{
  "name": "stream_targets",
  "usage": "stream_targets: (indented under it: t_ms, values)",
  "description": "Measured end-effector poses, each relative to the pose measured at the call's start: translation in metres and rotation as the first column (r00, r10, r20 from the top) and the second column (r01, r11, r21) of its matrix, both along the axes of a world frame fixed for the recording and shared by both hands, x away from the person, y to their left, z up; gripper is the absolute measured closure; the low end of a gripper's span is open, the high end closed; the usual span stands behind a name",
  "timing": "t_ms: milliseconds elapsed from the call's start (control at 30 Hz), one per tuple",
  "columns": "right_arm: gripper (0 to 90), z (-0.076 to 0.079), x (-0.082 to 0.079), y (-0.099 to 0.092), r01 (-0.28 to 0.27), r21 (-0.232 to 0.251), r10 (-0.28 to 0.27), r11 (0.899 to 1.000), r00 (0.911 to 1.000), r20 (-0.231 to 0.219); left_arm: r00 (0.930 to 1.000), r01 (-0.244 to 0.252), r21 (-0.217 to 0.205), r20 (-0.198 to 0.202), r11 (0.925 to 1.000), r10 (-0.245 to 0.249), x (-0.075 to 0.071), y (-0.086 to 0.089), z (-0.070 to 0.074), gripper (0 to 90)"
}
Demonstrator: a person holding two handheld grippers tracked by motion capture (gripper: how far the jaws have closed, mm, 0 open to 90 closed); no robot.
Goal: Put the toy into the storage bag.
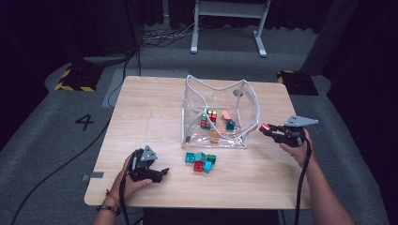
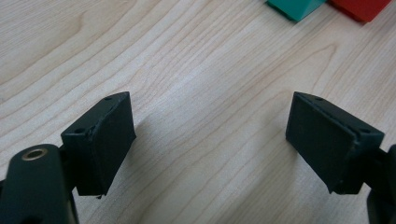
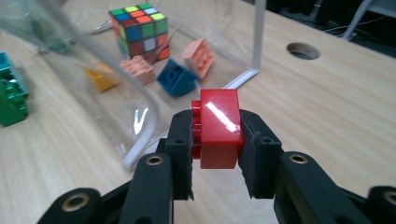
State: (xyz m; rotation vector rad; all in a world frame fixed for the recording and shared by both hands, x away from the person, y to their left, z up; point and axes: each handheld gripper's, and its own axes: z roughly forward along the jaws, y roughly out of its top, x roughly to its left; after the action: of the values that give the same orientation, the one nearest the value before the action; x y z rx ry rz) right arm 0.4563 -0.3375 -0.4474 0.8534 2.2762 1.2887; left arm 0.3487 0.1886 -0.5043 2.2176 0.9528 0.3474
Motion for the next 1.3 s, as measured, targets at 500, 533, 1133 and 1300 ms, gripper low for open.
stream_targets:
  t_ms: [500, 533, 1133, 1300]
  values:
    - [67.9, 0.056, 0.026, -0.010, 0.055, -0.035, -0.053, 0.998, 0.9963, 0.068, 1.0000, 0.000, 0.000, 0.000, 1.0000, 0.000, 0.000, 0.000, 0.000, 15.7]
    - [67.9, 0.059, 0.026, -0.010, 0.054, -0.026, -0.052, 0.998, 0.9964, 0.067, 1.0000, 0.000, 0.000, 0.000, 1.0000, 0.000, 0.000, 0.000, 0.000, 15.7]
    - [67.9, 0.132, 0.026, 0.005, -0.005, -0.009, 0.007, 1.000, 0.9849, 0.173, 1.0000, 0.001, 0.000, 0.000, 1.0000, -0.001, 0.000, 0.000, 0.000, 15.6]
    - [67.9, 0.144, 0.021, 0.019, -0.051, -0.007, 0.051, 0.999, 0.9808, 0.188, 1.0000, 0.001, 0.000, 0.001, 1.0000, -0.001, 0.000, 0.000, 0.000, 15.6]
